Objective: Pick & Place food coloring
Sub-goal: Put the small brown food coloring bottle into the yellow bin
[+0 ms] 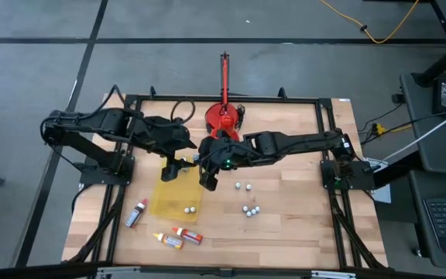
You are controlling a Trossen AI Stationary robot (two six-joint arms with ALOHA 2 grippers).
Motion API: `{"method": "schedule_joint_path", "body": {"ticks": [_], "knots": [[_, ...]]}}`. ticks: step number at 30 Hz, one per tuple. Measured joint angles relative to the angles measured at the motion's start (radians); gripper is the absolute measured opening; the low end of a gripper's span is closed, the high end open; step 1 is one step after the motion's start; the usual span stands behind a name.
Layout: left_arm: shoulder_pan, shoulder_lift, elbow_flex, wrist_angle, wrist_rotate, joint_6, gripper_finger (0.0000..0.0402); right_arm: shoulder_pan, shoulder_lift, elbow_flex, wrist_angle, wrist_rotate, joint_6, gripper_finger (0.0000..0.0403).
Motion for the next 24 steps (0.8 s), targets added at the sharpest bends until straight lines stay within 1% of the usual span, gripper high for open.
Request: {"method": "schedule_joint_path", "body": {"ticks": [4, 11, 17, 24], "knots": [[-0.001, 0.026, 0.000, -0.003, 0.024, 0.000, 0.0244, 0.000, 0.000, 0.001, 0.010, 0.000, 0.000, 0.0053], [0.000, 0.044, 0.000, -0.003, 0.019, -0.002, 0.0214, 0.002, 0.000, 0.000, 0.012, 0.000, 0.003, 0.0054], [0.000, 0.016, 0.000, 0.002, 0.015, -0.019, 0.0205, 0.002, 0.000, 0.000, 0.009, 0.000, 0.003, 0.0054], [0.001, 0.010, 0.000, 0.002, 0.007, -0.026, 0.0207, 0.002, 0.000, 0.000, 0.008, 0.001, 0.003, 0.0055]]}}
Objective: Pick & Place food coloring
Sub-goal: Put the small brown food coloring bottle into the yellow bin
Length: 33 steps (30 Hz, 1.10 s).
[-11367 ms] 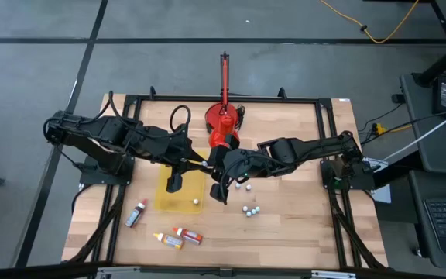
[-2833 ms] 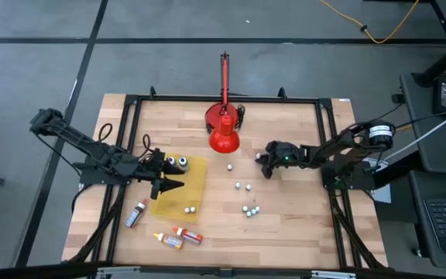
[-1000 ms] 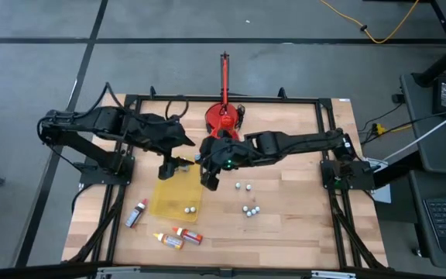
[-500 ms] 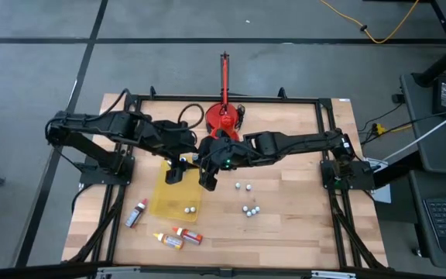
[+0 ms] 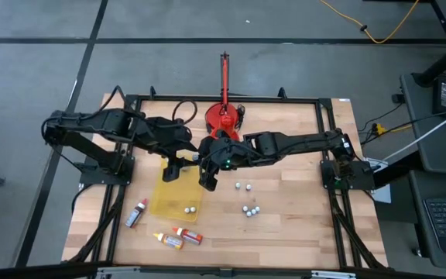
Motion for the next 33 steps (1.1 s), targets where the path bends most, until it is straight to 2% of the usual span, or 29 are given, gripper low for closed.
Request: {"method": "schedule_joint_path", "body": {"ticks": [7, 21, 33], "knots": [[0.000, 0.008, 0.000, 0.016, -0.015, -0.003, 0.0194, 0.003, -0.002, 0.000, 0.000, 0.008, 0.001, 0.0055], [-0.001, 0.006, 0.000, 0.036, -0.009, 0.000, 0.0130, 0.005, -0.003, 0.000, -0.011, 0.008, 0.000, 0.0055], [0.000, 0.006, 0.000, 0.023, -0.010, -0.004, 0.0098, 0.006, -0.003, 0.000, -0.014, 0.007, 0.000, 0.0055]]}}
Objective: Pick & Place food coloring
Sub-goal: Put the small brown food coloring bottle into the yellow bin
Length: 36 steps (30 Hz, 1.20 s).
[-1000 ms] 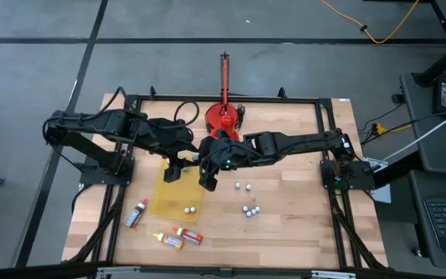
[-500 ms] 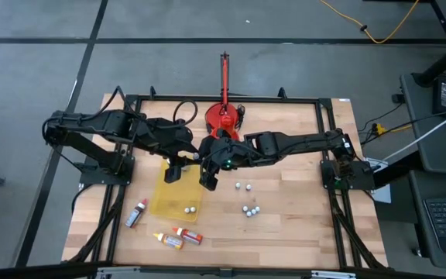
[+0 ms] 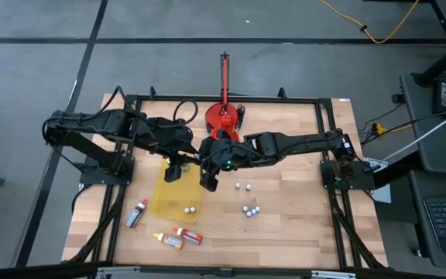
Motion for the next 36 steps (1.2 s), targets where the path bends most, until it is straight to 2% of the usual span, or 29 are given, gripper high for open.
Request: {"method": "schedule_joint_path", "body": {"ticks": [10, 14, 27, 32, 36], "knots": [[0.000, -0.002, 0.000, -0.014, 0.001, 0.001, 0.0056, 0.000, 0.001, -0.001, -0.006, -0.001, 0.001, 0.0064], [0.000, -0.002, 0.000, -0.015, 0.018, 0.003, 0.0055, 0.000, 0.002, -0.001, -0.004, -0.001, -0.002, 0.0093], [-0.003, -0.001, 0.000, -0.073, 0.027, -0.001, 0.0055, 0.000, 0.001, -0.001, 0.002, -0.003, -0.044, 0.0224], [-0.037, -0.012, -0.001, -0.151, 0.010, -0.033, 0.0054, 0.005, 0.000, -0.001, -0.001, -0.086, -0.042, 0.0249], [-0.096, -0.045, -0.032, -0.148, -0.056, -0.050, 0.0053, 0.025, -0.001, -0.001, -0.020, -0.133, -0.011, 0.0256]]}}
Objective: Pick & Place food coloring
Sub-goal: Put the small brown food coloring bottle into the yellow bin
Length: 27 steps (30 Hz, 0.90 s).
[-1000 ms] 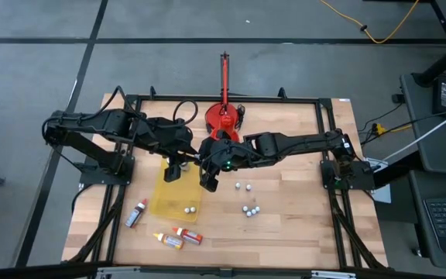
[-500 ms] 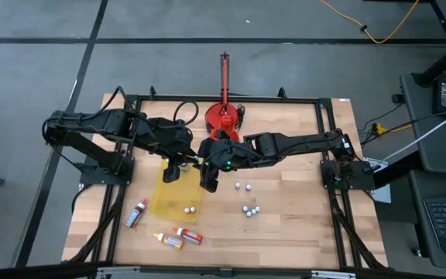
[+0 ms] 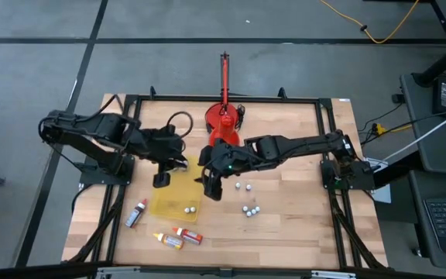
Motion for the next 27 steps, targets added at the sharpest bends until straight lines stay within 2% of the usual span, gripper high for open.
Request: {"method": "schedule_joint_path", "body": {"ticks": [3, 8, 13, 16, 23, 27], "knots": [[-0.045, -0.045, -0.066, 0.038, -0.056, -0.027, 0.0053, 0.027, 0.000, 0.000, -0.027, -0.003, 0.014, 0.0257], [-0.095, -0.132, -0.232, 0.149, -0.072, -0.094, 0.0053, 0.078, 0.000, 0.000, -0.053, 0.007, 0.043, 0.0257], [-0.171, -0.189, -0.415, 0.237, -0.132, -0.177, 0.0052, 0.126, -0.002, 0.000, -0.068, 0.101, 0.075, 0.0257], [-0.232, -0.198, -0.510, 0.291, -0.191, -0.225, 0.0052, 0.149, -0.002, 0.000, -0.078, 0.149, 0.100, 0.0257], [-0.378, -0.201, -0.689, 0.459, -0.338, -0.299, 0.0052, 0.163, -0.002, 0.000, -0.088, 0.153, 0.151, 0.0257], [-0.445, -0.201, -0.787, 0.558, -0.380, -0.356, 0.0052, 0.164, -0.002, 0.000, -0.087, 0.153, 0.173, 0.0257]]}}
